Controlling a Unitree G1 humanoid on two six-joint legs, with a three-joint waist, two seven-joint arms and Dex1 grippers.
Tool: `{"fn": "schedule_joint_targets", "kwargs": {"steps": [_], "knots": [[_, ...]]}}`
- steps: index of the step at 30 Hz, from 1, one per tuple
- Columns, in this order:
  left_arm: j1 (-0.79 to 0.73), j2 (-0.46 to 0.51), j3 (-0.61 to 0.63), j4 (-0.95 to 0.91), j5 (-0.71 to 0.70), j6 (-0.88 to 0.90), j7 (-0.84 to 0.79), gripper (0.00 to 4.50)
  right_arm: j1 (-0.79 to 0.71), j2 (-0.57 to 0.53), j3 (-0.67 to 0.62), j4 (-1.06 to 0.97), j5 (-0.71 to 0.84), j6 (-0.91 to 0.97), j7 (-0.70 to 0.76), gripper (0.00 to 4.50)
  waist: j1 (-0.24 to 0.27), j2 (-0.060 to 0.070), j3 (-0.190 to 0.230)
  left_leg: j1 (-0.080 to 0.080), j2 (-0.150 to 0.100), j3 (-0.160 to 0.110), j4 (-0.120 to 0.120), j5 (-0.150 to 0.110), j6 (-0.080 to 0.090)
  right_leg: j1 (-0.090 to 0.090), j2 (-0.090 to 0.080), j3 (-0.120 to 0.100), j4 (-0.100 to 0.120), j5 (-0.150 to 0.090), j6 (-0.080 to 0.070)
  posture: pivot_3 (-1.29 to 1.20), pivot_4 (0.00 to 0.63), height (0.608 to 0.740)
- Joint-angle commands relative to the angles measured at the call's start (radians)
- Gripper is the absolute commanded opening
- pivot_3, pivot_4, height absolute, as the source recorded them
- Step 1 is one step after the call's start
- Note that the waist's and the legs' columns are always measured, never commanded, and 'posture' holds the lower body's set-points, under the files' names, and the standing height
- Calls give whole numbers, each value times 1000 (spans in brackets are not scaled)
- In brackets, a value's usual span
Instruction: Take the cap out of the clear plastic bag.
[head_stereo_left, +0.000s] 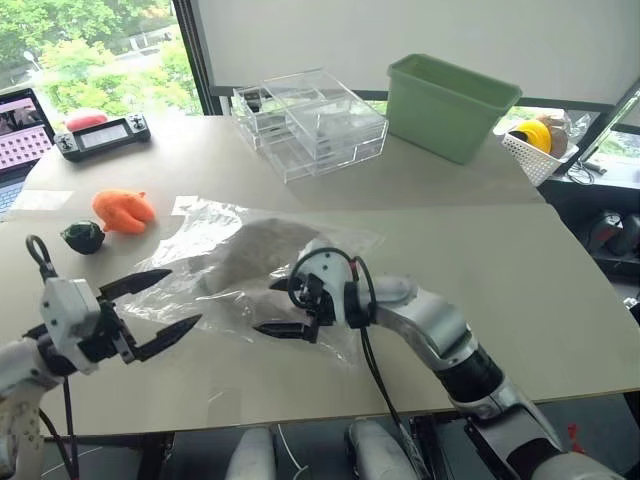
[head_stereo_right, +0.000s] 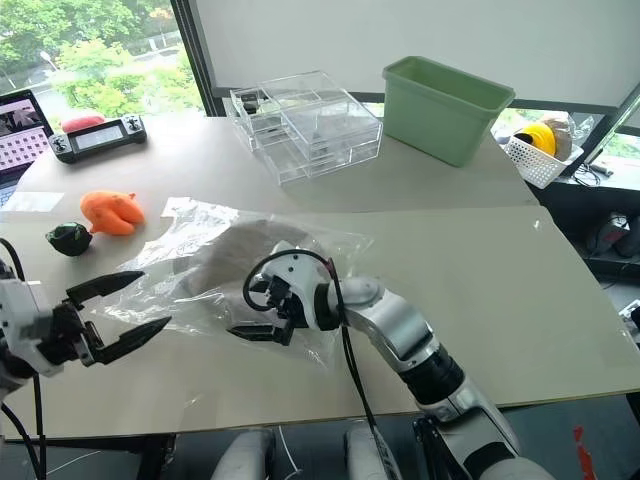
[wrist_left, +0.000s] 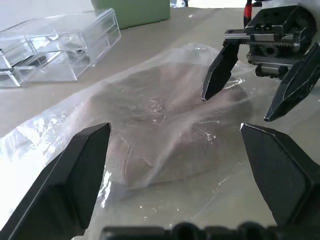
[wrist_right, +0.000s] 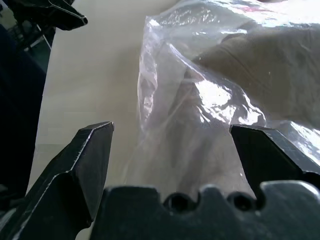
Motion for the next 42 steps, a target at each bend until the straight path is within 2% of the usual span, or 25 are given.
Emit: {"fn": "schedule_joint_targets", "kwargs": {"steps": [1,5,9,14,17,21,24,29,33,42], "knots": [[59,1,23,-50,-9,-36,16,4454,45,-42,-14,-88,-39,-140,44,4500,0,0,0,0,0,0,0,0,0,0,0,0,0,0,0,0,150,735],[85,18,17,-24,-8,-60,11,4454,48,-38,-3,-97,-45,-208,90,4500,-3,0,0,0,0,0,0,0,0,0,0,0,-1,0,0,0,150,735],[59,32,-7,5,-7,-63,21,4454,-18,30,44,-11,-71,-213,114,4500,-4,0,0,5,1,1,0,0,0,2,1,0,-1,-1,2,0,150,735],[39,35,-32,3,-17,-55,33,4454,-115,54,176,138,-286,-282,70,4500,-1,0,0,5,1,1,0,0,0,3,1,0,-1,-2,2,0,150,735],[43,34,-38,8,-23,-56,32,4454,-149,66,268,226,-456,-250,-20,4500,0,0,0,5,1,0,-1,0,0,2,1,0,-1,0,-1,0,150,735],[56,31,-43,-4,-27,-56,33,4454,-154,76,277,292,-572,-207,-102,4500,-1,0,0,6,1,1,-4,0,0,2,1,0,0,0,-3,0,150,735],[51,28,-50,7,-20,-64,36,4454,-133,67,278,316,-598,-180,-96,4500,-1,0,0,8,1,1,-4,0,0,3,1,0,0,-1,-2,0,150,735],[41,20,-78,20,-6,-78,46,4454,-87,90,247,308,-536,-100,-34,4500,3,1,-1,15,1,0,-4,0,0,12,1,0,-1,-4,1,0,150,735],[30,22,-91,31,-5,-86,50,4500,-71,93,237,310,-527,-92,-7,3488,3,1,-1,19,1,0,-5,0,0,17,1,0,-4,-5,3,0,150,735],[7,33,-111,57,-5,-94,48,4500,-68,84,228,322,-548,-106,-1,480,2,1,-1,19,1,0,-6,0,0,17,1,0,-6,-5,3,0,150,735]]}}
